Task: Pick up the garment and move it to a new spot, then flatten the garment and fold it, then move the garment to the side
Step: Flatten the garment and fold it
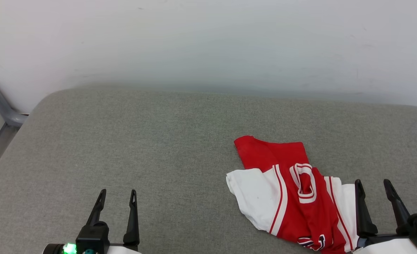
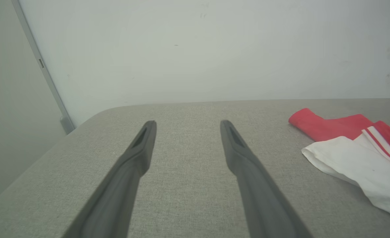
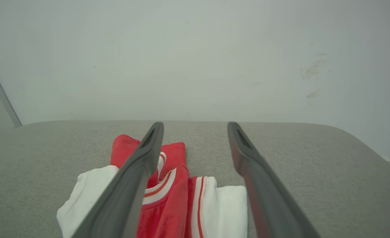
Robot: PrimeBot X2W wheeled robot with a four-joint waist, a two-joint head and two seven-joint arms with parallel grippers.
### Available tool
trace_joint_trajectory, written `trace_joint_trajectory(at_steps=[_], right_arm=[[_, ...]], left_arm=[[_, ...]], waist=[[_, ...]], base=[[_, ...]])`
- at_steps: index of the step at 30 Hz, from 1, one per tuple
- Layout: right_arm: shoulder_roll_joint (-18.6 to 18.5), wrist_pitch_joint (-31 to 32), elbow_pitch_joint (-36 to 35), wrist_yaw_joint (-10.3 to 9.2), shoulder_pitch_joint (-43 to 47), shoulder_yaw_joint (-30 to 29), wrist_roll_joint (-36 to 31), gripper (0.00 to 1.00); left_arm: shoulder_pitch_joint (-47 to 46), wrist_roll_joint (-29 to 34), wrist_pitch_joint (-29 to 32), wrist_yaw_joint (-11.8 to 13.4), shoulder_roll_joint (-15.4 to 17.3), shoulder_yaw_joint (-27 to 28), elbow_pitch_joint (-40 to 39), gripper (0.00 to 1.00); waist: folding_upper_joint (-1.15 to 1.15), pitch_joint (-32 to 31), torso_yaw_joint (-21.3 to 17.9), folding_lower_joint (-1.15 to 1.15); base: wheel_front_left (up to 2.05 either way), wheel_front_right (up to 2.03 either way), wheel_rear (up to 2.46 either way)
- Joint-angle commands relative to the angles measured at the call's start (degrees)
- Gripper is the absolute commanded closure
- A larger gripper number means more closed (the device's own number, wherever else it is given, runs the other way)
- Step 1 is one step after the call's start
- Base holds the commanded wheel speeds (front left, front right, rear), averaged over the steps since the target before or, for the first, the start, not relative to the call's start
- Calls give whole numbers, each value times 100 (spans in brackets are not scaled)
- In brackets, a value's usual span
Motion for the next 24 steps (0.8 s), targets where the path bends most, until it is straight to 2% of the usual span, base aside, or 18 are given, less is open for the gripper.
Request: trace_joint_trajectory(at_steps=[1, 11, 16, 19, 24], right_arm=[[16, -12, 16, -4, 55, -12, -5, 0], [16, -12, 58, -4, 40, -16, -3, 0], [16, -12, 64, -4, -26, -16, -8, 0], [16, -12, 50, -4, -74, 0, -17, 0], [15, -11, 14, -5, -127, 42, -46, 0]], left_arm=[[70, 48, -15, -32, -33, 44, 20, 0], [78, 256, -15, -284, -206, 266, 89, 0], [-310, 331, -15, -489, -160, 363, 62, 0], [-644, 332, -15, -719, -68, 371, 82, 0], [-1449, 269, -14, -1248, 154, 261, 352, 0]], waist=[[0, -4, 1, 0], [0, -16, -17, 0], [0, 18, -29, 0], [0, 62, -57, 0], [0, 155, -169, 0]], base=[[0, 0, 0], [0, 0, 0], [0, 0, 0], [0, 0, 0], [0, 0, 0]])
